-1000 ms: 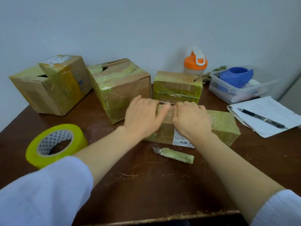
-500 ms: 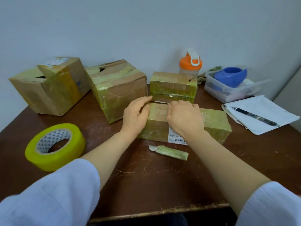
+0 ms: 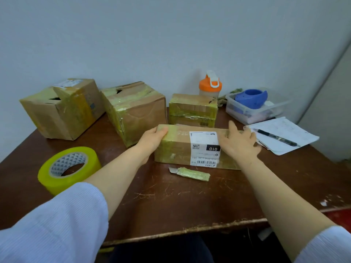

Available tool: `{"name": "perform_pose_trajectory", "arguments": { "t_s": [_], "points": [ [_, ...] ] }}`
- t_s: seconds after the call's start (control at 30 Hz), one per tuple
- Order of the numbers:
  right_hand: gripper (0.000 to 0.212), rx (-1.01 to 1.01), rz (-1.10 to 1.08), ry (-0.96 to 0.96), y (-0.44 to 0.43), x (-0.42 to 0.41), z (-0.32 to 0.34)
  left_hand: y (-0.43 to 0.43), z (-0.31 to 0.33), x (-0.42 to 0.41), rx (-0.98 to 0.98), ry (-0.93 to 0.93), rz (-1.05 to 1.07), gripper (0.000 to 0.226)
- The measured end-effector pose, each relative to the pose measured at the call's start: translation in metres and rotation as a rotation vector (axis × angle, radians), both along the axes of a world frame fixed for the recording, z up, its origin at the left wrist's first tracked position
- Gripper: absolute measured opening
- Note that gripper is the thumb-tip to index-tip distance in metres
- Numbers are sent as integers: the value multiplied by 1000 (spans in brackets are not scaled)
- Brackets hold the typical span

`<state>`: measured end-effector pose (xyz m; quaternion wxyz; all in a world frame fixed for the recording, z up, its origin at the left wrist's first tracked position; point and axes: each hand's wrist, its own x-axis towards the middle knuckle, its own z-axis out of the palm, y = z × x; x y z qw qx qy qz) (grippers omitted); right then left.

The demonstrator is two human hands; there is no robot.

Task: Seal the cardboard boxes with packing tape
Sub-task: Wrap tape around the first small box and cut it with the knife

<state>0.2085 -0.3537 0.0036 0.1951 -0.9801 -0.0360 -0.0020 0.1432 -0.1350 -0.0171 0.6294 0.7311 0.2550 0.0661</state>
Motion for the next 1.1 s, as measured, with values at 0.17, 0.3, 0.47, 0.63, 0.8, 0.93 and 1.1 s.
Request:
{"name": "perform_pose_trajectory", "arguments": {
  "t_s": [0.17, 0.3, 0.47, 0.63, 0.8, 0.93, 1.1],
  "points": [
    [67, 380, -2, -77, 1, -13, 20, 4, 20, -22, -120, -202, 72, 19],
    [62, 631, 92, -229, 25, -32, 46, 25, 60, -53, -50, -228, 205, 58],
    [38, 794, 314, -512, 76, -78, 73, 73, 92, -114, -123, -140, 450, 71],
    [27, 917, 577, -533, 139, -127, 70, 123, 97, -179, -269, -104, 588, 28],
    [25, 875, 788, -362, 190, -155, 41, 168, 79, -241, -315, -55, 783, 16],
    [43, 804, 885, -85, 220, -162, 14, 198, 61, -280, -296, -185, 1003, 41],
    [64, 87, 1144, -10, 239, -155, -21, 217, 44, -307, -230, -219, 1170, 29]
  ]
}}
